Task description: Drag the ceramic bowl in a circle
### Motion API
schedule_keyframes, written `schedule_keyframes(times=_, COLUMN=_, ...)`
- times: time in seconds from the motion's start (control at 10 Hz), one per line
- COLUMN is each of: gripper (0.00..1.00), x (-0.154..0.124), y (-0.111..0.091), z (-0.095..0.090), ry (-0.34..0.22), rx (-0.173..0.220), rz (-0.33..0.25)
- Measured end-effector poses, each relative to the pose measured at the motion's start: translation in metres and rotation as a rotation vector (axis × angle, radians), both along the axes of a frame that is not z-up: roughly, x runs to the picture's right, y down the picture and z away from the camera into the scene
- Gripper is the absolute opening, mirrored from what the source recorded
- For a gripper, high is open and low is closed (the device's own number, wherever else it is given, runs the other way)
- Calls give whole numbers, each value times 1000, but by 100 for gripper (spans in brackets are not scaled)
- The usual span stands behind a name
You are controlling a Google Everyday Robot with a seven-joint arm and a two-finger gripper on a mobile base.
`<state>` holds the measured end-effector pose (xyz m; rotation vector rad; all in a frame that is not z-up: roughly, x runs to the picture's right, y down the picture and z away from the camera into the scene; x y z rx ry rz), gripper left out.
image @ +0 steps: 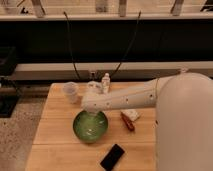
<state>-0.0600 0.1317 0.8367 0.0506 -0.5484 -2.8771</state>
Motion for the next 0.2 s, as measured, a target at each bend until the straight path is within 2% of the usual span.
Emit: schedule_keyframes(times=0.2, gripper=1, x=14, y=3, z=-2, ry=14, rx=-10, rz=4)
